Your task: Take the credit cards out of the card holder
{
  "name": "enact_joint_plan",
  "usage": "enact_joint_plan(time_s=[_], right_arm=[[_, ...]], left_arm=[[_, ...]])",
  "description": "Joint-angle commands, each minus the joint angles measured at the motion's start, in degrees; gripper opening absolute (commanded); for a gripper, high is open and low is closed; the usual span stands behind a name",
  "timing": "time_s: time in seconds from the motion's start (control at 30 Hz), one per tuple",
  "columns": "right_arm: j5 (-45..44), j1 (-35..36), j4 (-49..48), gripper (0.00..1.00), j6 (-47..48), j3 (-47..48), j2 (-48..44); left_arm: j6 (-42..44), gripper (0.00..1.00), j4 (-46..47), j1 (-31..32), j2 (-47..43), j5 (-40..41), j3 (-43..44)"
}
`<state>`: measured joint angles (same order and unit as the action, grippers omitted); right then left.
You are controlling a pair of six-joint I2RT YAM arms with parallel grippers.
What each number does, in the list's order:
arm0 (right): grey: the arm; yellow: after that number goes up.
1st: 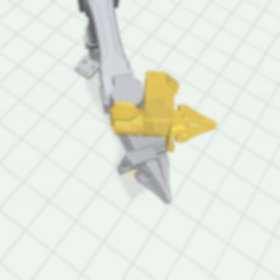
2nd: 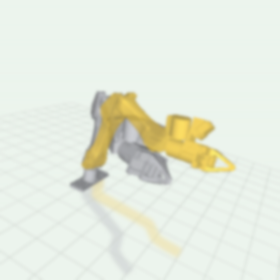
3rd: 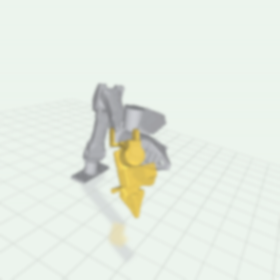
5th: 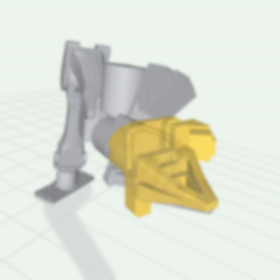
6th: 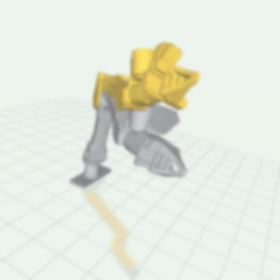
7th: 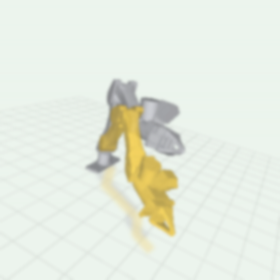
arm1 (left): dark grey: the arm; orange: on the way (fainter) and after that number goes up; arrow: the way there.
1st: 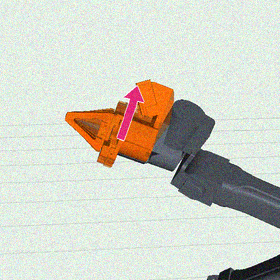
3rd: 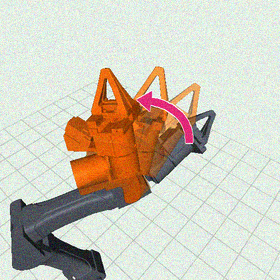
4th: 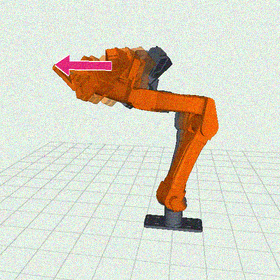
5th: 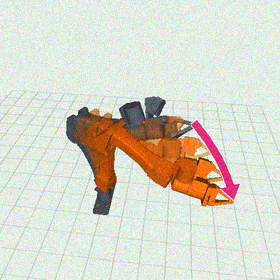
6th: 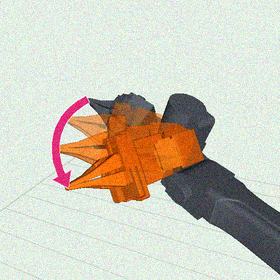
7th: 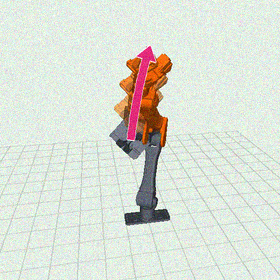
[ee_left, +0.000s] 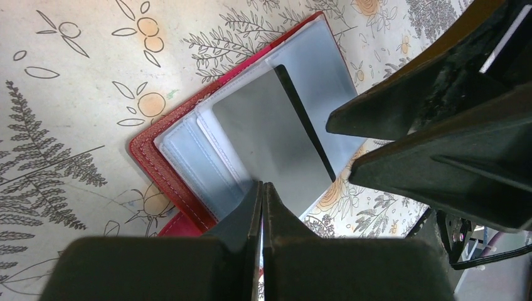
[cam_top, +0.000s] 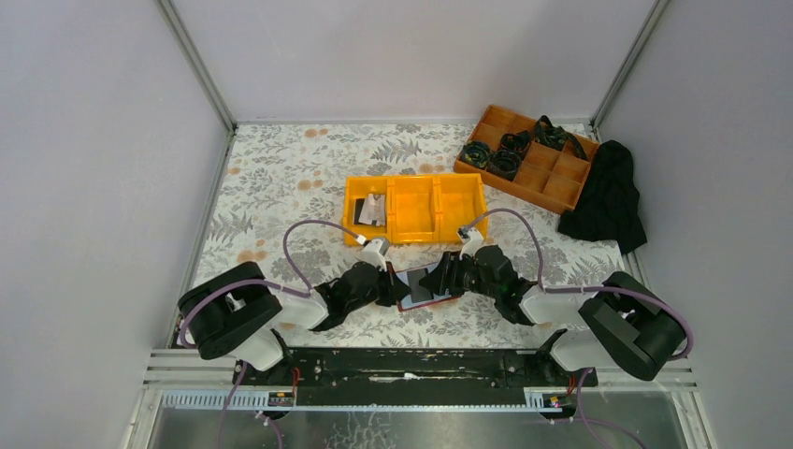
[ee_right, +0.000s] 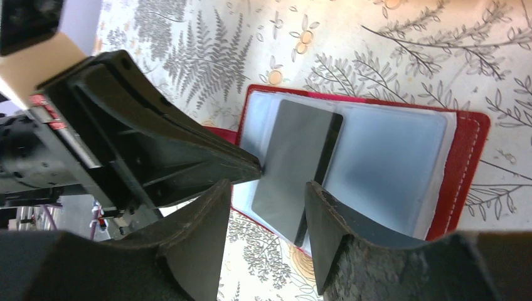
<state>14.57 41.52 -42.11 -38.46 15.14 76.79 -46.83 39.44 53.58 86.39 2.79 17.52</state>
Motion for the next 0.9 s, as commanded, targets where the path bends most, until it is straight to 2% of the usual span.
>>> enact_joint_plan(time_s=[0.0,0.37,0.5,0.73,0.87], right_arm=[[-2.48,-0.39,-1.11,0.54,0.65,0.14,2.60],[-2.47,-0.40,-4.18,0.54,0.62,-0.45,7.87],[-7.24,-0.54,-0.41,0.53,0.75,-1.51,5.31],[-8.73,-0.73,2.21,0.53,0.96,-1.38,3.91],[-3.41,-0.74,-0.02,0.53,1.13,-0.39,6.05]], left_arm=[[0.69,0.00,-1.67,0.21,2.53,-0.48,-1.43],[0.67,0.00,-1.63,0.25,1.98,-0.55,-2.19],[0.77,0.00,-1.67,0.21,1.44,-0.40,-2.55],[1.04,0.00,-1.30,0.29,1.73,-0.74,-2.63],[0.95,0.00,-0.80,0.22,1.50,-0.76,-3.02]])
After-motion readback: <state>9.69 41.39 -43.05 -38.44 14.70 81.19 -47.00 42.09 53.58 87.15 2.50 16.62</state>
